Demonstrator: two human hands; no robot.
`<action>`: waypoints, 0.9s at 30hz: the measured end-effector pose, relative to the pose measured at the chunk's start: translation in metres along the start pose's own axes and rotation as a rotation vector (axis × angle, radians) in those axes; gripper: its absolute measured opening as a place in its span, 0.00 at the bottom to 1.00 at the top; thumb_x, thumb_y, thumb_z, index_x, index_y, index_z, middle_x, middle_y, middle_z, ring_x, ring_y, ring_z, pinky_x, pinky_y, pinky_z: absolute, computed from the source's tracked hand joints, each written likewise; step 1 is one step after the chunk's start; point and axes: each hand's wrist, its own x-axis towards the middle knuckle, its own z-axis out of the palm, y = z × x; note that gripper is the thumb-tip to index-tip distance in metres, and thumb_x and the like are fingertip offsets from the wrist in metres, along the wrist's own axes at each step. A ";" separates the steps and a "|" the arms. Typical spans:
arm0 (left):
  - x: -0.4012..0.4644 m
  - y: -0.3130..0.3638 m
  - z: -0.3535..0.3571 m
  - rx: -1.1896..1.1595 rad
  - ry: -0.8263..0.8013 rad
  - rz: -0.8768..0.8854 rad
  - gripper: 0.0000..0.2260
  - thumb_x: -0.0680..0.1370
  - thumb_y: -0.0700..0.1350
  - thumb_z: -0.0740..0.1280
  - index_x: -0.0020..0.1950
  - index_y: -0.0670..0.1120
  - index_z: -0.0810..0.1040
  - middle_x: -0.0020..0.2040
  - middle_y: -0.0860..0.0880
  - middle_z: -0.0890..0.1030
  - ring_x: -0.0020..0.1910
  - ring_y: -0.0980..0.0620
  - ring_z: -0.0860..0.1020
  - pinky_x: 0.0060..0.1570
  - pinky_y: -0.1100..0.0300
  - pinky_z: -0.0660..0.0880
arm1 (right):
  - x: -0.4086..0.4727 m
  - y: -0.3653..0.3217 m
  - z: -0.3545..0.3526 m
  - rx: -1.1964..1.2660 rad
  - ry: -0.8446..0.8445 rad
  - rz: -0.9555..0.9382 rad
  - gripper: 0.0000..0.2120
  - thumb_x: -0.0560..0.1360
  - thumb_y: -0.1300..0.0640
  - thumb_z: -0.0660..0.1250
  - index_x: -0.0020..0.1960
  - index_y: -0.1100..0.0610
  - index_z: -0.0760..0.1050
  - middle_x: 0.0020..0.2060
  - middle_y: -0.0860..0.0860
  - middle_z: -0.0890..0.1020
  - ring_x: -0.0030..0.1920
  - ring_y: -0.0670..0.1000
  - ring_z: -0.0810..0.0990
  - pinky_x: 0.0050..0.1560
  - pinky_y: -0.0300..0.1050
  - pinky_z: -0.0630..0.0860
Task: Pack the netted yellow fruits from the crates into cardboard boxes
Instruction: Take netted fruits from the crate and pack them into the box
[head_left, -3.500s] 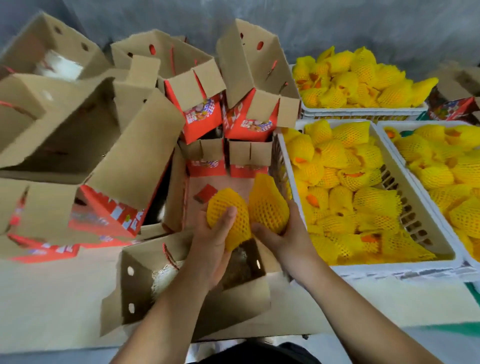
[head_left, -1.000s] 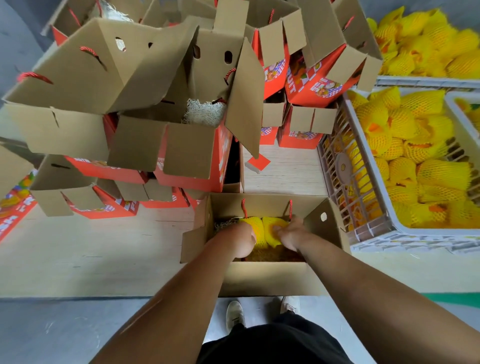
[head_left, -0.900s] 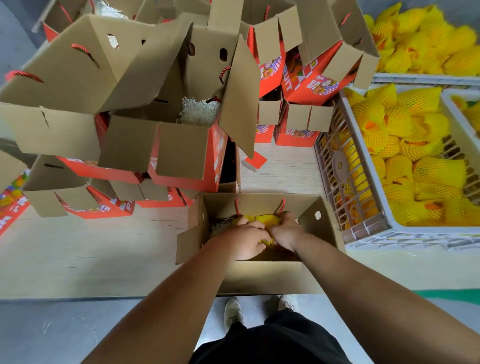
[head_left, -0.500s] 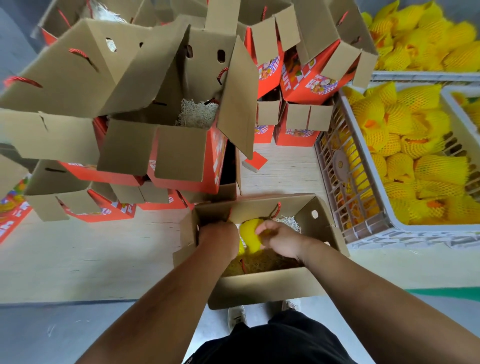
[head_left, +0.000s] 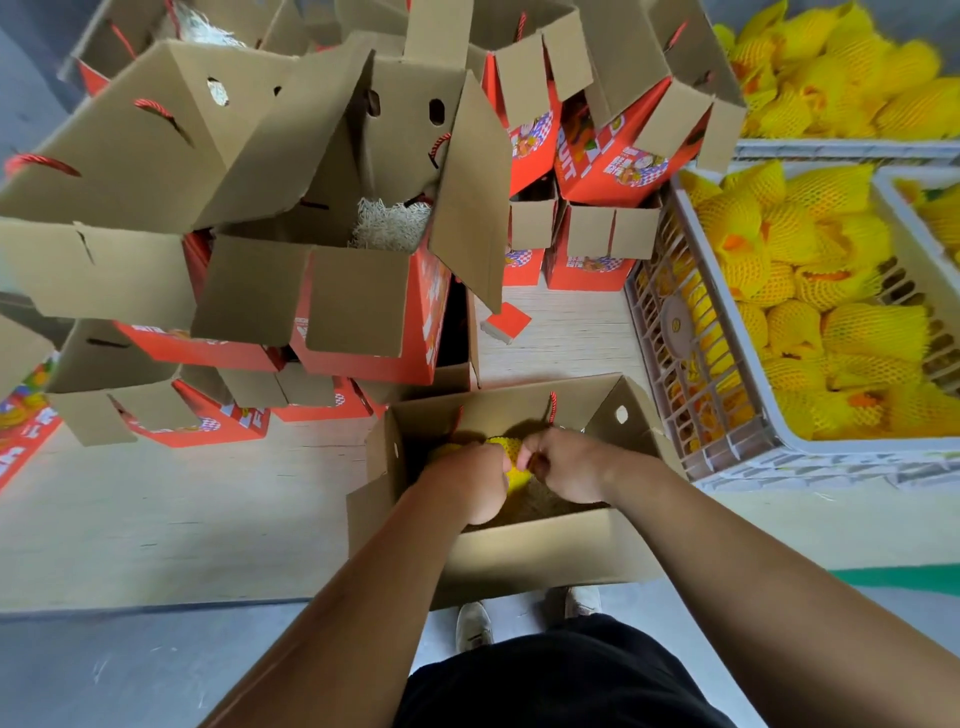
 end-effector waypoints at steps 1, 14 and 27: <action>0.003 0.004 0.000 -0.029 0.013 0.015 0.18 0.85 0.46 0.59 0.75 0.51 0.73 0.71 0.45 0.76 0.67 0.43 0.76 0.69 0.48 0.73 | -0.004 0.001 -0.006 0.008 -0.006 -0.002 0.15 0.83 0.62 0.58 0.62 0.51 0.80 0.56 0.53 0.82 0.51 0.51 0.79 0.48 0.39 0.71; 0.048 0.192 -0.024 -0.506 0.467 0.494 0.13 0.82 0.44 0.60 0.64 0.49 0.79 0.61 0.49 0.83 0.58 0.52 0.80 0.55 0.60 0.74 | -0.080 0.109 -0.098 0.497 0.884 -0.327 0.17 0.78 0.72 0.58 0.57 0.58 0.80 0.49 0.49 0.84 0.51 0.46 0.81 0.52 0.37 0.75; 0.163 0.318 -0.017 0.297 0.606 0.375 0.09 0.80 0.48 0.64 0.56 0.54 0.82 0.51 0.54 0.84 0.54 0.50 0.79 0.60 0.51 0.71 | -0.073 0.341 -0.205 -0.021 0.688 0.143 0.24 0.77 0.54 0.68 0.71 0.56 0.69 0.64 0.60 0.74 0.65 0.63 0.74 0.63 0.56 0.72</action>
